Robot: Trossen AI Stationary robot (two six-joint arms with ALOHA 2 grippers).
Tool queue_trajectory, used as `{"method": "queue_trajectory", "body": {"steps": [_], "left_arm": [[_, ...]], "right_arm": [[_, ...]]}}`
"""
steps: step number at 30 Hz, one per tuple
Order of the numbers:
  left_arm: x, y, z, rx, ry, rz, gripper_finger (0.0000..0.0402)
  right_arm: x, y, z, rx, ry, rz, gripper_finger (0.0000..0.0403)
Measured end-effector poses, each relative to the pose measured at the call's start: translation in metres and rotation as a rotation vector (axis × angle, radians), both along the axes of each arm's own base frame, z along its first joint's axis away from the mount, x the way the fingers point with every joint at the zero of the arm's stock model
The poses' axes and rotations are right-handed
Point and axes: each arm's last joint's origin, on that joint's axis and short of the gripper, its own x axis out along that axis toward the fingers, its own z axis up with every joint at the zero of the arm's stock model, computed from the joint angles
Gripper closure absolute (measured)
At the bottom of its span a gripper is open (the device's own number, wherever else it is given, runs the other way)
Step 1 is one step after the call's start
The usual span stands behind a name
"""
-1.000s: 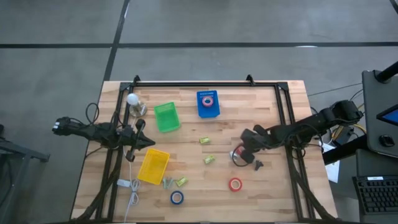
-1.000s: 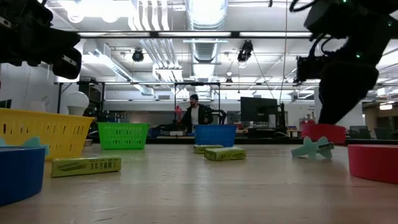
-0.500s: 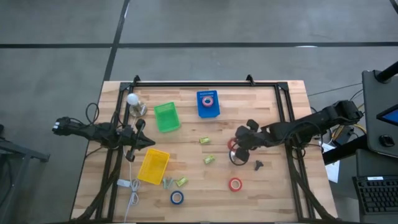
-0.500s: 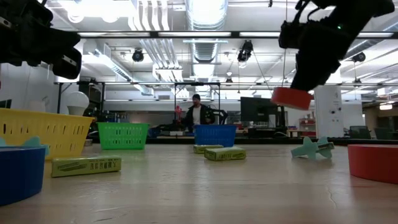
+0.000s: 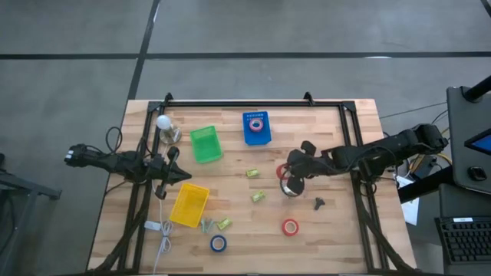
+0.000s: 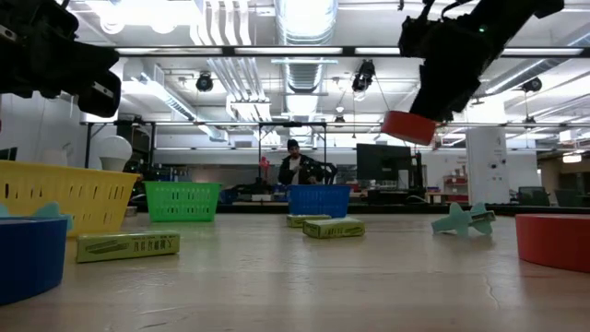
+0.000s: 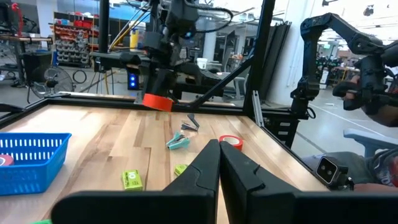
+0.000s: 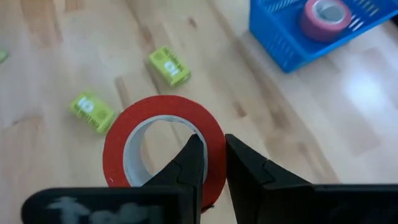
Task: Pick and place Stapler, Stapler remover, tape
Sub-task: Put the top red tape into the blue bin
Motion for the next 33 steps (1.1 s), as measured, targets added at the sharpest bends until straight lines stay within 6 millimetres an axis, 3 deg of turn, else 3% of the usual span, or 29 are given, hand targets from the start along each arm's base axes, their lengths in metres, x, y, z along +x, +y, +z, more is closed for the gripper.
{"method": "queue_trajectory", "body": {"steps": [20,33], "left_arm": [[0.0,0.0,0.0,0.0,0.001,-0.002,0.0387],[0.0,0.0,0.0,0.0,0.0,0.002,0.0387]], "right_arm": [[0.015,-0.033,0.019,-0.057,-0.138,-0.057,0.0356],[0.031,-0.033,-0.003,-0.056,-0.077,-0.058,0.0354]]}}
